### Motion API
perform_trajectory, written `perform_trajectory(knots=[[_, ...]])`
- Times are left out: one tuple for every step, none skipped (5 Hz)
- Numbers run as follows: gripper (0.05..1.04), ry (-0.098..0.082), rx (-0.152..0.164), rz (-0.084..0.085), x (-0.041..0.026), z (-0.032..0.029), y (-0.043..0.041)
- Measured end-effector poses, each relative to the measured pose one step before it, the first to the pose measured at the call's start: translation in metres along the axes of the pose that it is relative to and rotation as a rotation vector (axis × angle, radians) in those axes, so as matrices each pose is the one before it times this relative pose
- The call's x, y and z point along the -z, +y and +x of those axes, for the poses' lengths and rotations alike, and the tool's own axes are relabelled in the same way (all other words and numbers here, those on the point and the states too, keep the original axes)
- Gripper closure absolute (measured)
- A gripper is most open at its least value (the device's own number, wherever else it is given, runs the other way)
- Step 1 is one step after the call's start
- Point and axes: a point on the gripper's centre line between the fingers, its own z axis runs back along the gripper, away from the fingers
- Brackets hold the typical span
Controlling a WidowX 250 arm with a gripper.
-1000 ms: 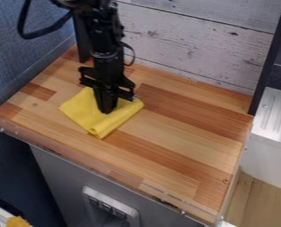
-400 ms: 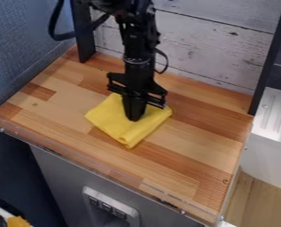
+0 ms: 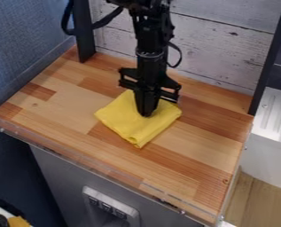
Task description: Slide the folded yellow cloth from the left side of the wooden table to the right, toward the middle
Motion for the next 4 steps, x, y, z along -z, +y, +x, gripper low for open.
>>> perform_trajectory(knots=[[1.020, -0.0187, 0.0166, -0.0080, -0.00199, 0.00095, 0.00167], [1.020, -0.0149, -0.0124, -0.0041, -0.00042, -0.00207, 0.02055], [1.020, -0.0018, 0.0014, -0.0046, -0.00031, -0.00271, 0.02145], [1.020, -0.0048, 0.0018, -0.0014, -0.00050, -0.00265, 0.01939]])
